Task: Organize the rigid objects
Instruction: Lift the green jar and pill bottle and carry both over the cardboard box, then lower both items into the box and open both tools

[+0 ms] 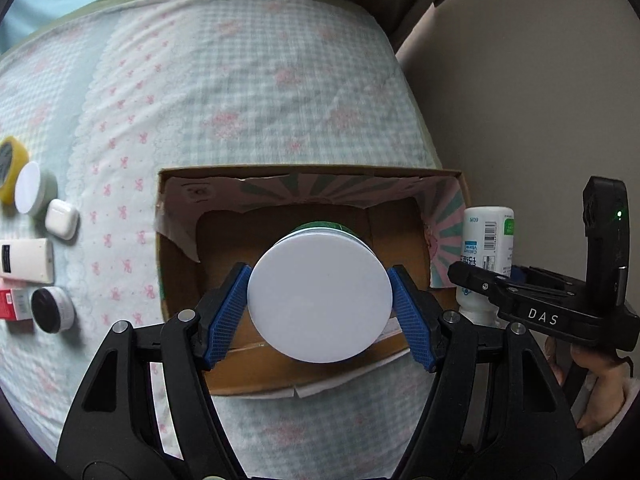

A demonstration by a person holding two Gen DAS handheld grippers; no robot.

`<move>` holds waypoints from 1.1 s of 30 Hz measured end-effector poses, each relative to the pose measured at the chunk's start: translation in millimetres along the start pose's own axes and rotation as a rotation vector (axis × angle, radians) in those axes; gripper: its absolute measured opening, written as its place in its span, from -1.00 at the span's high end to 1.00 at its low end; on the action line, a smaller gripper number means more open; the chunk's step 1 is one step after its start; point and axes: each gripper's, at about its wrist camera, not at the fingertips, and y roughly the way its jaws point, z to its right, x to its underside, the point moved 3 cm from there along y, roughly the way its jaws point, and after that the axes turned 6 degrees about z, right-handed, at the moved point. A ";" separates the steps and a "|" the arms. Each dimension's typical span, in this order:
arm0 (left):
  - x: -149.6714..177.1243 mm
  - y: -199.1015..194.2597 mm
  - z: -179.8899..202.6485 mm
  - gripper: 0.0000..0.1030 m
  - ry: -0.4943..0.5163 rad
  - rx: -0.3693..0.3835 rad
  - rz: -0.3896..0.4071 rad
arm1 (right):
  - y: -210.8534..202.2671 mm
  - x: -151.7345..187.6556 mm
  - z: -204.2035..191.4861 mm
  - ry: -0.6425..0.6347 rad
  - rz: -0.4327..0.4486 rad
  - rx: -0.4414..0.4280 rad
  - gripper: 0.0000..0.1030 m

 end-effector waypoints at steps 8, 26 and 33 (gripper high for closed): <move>2.6 61.4 6.4 -0.30 0.113 -0.062 -0.083 | 47.8 -6.1 13.2 -0.005 -0.039 -0.012 0.11; 7.9 45.3 9.4 -0.99 0.314 -0.174 -0.056 | 36.2 -3.5 1.3 -0.064 -0.009 0.020 -1.00; 14.2 12.1 4.0 -1.00 0.304 -0.174 -0.039 | 8.0 -4.8 -7.6 -0.057 0.011 0.082 -1.00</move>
